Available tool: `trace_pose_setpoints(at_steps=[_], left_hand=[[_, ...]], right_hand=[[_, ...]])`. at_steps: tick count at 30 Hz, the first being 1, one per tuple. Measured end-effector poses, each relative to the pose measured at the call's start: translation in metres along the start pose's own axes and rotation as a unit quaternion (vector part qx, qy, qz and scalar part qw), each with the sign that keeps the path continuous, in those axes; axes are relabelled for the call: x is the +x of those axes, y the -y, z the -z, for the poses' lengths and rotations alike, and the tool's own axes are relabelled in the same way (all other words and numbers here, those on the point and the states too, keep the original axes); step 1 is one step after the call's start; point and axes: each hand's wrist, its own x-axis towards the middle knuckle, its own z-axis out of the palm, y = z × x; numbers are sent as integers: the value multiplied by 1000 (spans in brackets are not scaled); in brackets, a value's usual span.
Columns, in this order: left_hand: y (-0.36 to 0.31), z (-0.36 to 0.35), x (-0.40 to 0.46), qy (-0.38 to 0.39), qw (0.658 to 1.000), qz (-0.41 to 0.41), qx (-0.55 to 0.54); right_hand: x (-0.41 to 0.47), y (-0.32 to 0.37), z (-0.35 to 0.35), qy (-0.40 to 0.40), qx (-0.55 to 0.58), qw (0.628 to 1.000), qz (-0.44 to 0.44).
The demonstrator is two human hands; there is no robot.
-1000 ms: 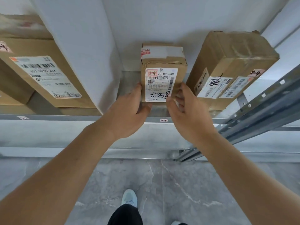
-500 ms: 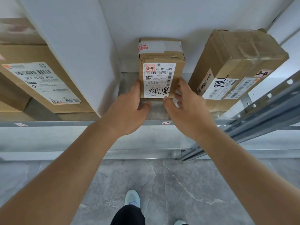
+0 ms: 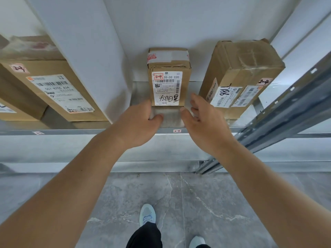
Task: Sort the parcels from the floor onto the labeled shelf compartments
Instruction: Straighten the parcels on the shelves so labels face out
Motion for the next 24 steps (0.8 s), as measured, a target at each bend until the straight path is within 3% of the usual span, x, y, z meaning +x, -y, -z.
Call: trace_pose_setpoints(at_steps=[13, 24], left_hand=[[-93, 31, -95, -20, 998, -43, 38], [-105, 25, -114, 0, 996, -83, 28]], right_hand=[[-80, 36, 97, 16, 9, 1000, 5], [-119, 35, 113, -31, -27, 998, -36]])
